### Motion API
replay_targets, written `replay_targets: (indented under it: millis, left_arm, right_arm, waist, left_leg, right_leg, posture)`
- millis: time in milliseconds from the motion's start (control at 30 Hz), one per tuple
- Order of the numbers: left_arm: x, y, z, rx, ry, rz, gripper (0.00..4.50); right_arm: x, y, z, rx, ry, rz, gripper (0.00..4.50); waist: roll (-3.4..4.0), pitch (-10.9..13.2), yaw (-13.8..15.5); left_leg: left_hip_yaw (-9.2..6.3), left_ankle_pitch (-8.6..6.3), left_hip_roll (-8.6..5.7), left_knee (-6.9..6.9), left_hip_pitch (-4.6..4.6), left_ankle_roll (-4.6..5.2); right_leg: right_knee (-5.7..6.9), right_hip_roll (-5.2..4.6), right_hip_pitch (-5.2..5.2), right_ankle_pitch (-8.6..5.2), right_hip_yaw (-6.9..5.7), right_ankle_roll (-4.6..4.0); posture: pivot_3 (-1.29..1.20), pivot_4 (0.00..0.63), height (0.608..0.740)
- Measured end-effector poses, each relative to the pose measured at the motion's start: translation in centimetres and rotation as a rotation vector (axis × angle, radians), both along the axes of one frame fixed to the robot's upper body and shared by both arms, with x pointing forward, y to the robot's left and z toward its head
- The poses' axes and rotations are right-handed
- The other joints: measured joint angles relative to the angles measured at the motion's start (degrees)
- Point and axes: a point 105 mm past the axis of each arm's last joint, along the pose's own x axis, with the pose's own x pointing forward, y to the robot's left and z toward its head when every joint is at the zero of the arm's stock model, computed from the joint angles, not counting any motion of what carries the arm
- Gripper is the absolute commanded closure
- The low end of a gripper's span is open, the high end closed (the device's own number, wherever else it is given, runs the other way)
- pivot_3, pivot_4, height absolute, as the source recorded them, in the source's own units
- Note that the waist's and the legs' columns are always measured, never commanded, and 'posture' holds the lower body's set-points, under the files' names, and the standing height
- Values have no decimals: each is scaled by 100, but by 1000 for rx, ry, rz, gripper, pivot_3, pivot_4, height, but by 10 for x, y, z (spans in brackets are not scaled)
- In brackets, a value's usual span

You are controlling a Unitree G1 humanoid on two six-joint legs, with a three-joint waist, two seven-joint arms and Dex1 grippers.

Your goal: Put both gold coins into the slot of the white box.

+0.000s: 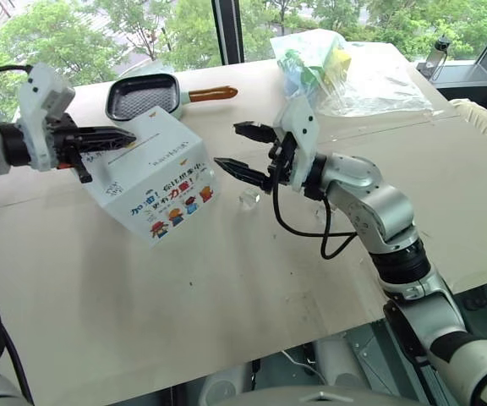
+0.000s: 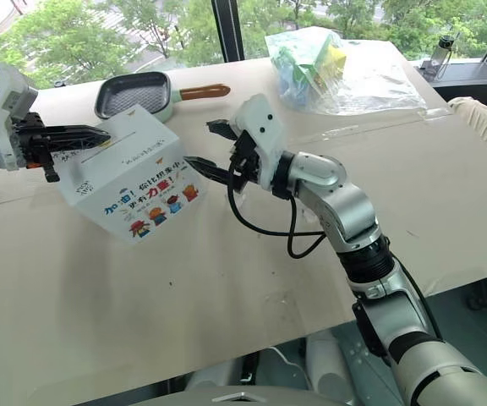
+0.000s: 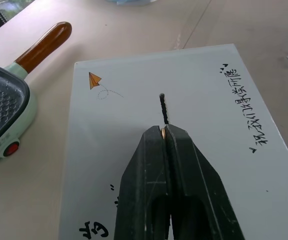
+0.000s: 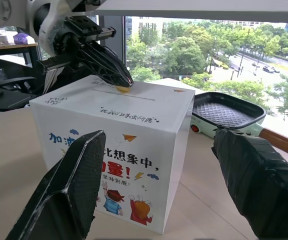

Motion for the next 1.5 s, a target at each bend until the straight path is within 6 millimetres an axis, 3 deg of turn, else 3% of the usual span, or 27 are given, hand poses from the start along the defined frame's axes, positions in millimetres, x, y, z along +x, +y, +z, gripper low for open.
replay_targets:
  millis: [200, 633, 800, 933, 1100, 1167, 1300, 1367, 1500]
  left_arm:
    - [-5, -4, -4, 15, 29, -25, 4500]
    - [-16, -10, -15, 33, 22, -16, 4500]
    - [-17, -11, -17, 44, 10, -17, 2360]
    - [-9, -13, -15, -7, -51, 23, 201]
    - [-12, -27, -16, -110, -35, -23, 89]
    - [-21, -35, -6, -164, -53, -53, 89]
    - [-46, -54, 12, -219, -114, -119, 89]
    - [-66, -80, -12, -250, -69, -165, 89]
    - [-88, -106, -64, -264, 47, -130, 89]
  right_arm:
    - [-12, 1, 2, -14, 27, 60, 789]
    - [-14, 0, -2, -37, 45, 90, 789]
    - [-15, 1, -2, -42, 45, 96, 749]
    - [-17, 2, -2, -35, 50, 107, 749]
    - [-24, 0, 1, -25, 65, 170, 749]
    - [-25, -11, -1, -15, 102, 197, 749]
    - [-18, -48, -24, -40, 188, 160, 749]
    - [-19, -77, -51, -79, 229, 129, 749]
    - [-21, -119, -89, -123, 286, 53, 749]
  waist:
    - [0, -1, -3]
    - [0, -3, -21]
    - [2, -4, -9]
    - [1, -6, 26]
    - [-4, -3, 20]
    - [-10, -2, 17]
    - [-8, -2, 22]
    - [-3, -5, 29]
    - [-8, -2, 35]
  left_leg:
    - [1, 0, 1, 4, 5, 0]
    - [4, -1, 1, 4, 9, 1]
    - [4, -1, 1, 4, 10, 1]
    - [-4, 0, 0, 10, 13, 1]
    - [-10, 0, 0, 16, 4, 1]
    - [-15, -1, 1, 16, -2, 1]
    - [-12, -1, 2, 0, -1, 2]
    - [-8, -2, 4, -4, 1, 2]
    - [-6, -2, 9, -3, 5, 2]
  right_leg:
    - [11, -3, 1, 0, 2, 0]
    - [11, -3, 1, 0, 10, 1]
    - [11, -4, 2, 0, 10, 1]
    - [17, -5, 8, 0, 1, 0]
    - [15, -6, 8, 0, -4, 1]
    - [4, -7, 8, 0, -7, 1]
    - [-20, -11, 10, 0, -1, 1]
    - [-31, -15, 15, -1, 16, 3]
    - [-25, -12, 20, 1, 18, 2]
  posture:
    - [0, 150, 721]
    - [0, 150, 721]
    - [0, 150, 721]
    - [0, 150, 721]
    - [0, 150, 721]
    - [0, 150, 721]
    - [0, 150, 721]
    - [0, 150, 721]
    - [0, 150, 721]
